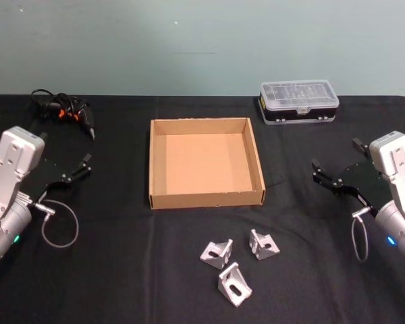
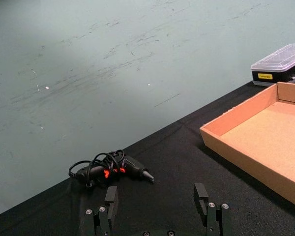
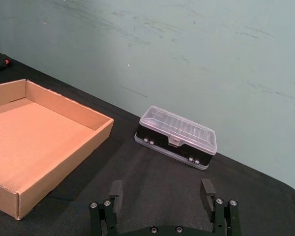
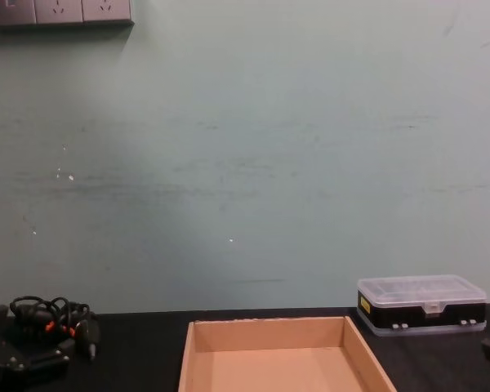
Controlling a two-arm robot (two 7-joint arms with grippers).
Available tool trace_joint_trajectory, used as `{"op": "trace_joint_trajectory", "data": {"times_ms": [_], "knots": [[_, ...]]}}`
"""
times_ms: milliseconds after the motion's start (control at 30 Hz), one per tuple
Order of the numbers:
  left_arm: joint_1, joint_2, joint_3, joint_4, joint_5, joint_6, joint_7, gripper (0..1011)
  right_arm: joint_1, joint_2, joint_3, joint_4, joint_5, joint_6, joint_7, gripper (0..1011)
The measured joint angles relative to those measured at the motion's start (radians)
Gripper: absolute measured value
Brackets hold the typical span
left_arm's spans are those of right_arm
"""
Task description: Use one hand to pick up the angle iron from the table and place it into the box.
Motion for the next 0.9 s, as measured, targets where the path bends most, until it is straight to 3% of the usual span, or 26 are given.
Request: {"op": "trace_joint_trajectory", "data": {"times_ms": [900], "knots": [[0.0, 0.0, 0.0, 0.0, 0.0, 0.0, 0.0, 1011, 0.0, 0.0, 0.0, 0.0, 0.0, 0.0, 0.0, 1004]]}}
